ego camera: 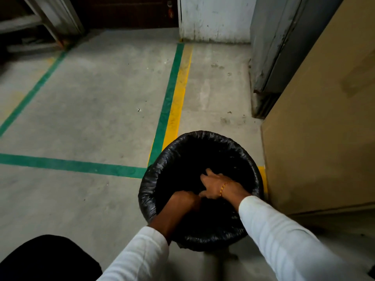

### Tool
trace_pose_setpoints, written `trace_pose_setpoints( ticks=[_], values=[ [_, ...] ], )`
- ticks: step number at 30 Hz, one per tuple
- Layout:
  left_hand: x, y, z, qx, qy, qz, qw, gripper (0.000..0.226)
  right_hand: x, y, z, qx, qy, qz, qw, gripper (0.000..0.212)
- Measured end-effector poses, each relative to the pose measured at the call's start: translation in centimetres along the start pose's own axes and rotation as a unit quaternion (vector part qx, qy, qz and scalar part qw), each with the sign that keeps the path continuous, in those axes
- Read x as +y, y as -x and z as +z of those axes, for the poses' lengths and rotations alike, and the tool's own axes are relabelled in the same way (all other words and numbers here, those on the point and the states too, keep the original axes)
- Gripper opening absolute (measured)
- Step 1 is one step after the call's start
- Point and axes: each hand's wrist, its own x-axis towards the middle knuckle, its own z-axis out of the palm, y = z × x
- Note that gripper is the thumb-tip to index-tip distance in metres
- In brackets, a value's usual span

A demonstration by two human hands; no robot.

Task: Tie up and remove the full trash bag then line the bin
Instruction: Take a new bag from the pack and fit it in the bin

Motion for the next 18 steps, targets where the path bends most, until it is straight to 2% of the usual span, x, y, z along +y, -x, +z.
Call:
trace_pose_setpoints(
  ticks=[3, 5, 7, 10, 13, 18],
  values=[
    [0.6, 0.2, -2.4, 0.070, -0.029, -0.032, 0.997, 0.040, 0.3, 0.9, -0.9, 0.041, -0.006, -0.017, 0.999, 0.044],
    [0.7, 0.1, -3.7, 0.149, -0.050, -0.042, 0.987, 0.037, 0.3, 1.8, -1.8, 0.069, -0.006, -0.028, 0.997, 0.040],
    [0.4, -0.4, -4.3, 0.173, -0.061, -0.025, 0.983, 0.036, 0.2, 3.1, -2.7, 0.080, 0.024, -0.027, 0.996, 0.041],
    [-0.3, -1.7, -4.1, 0.132, -0.072, 0.033, 0.988, 0.035, 0.0, 4.5, -2.6, 0.045, 0.126, -0.027, 0.991, 0.038],
    [-1.2, -3.4, -2.6, 0.107, -0.137, 0.086, 0.981, 0.036, -0.4, 4.4, -0.9, -0.005, 0.191, -0.053, 0.980, 0.047],
    [-3.0, -3.4, -0.3, 0.074, -0.148, 0.052, 0.985, 0.053, 0.0, 3.2, 1.1, -0.077, 0.218, -0.057, 0.971, 0.066]
  ],
)
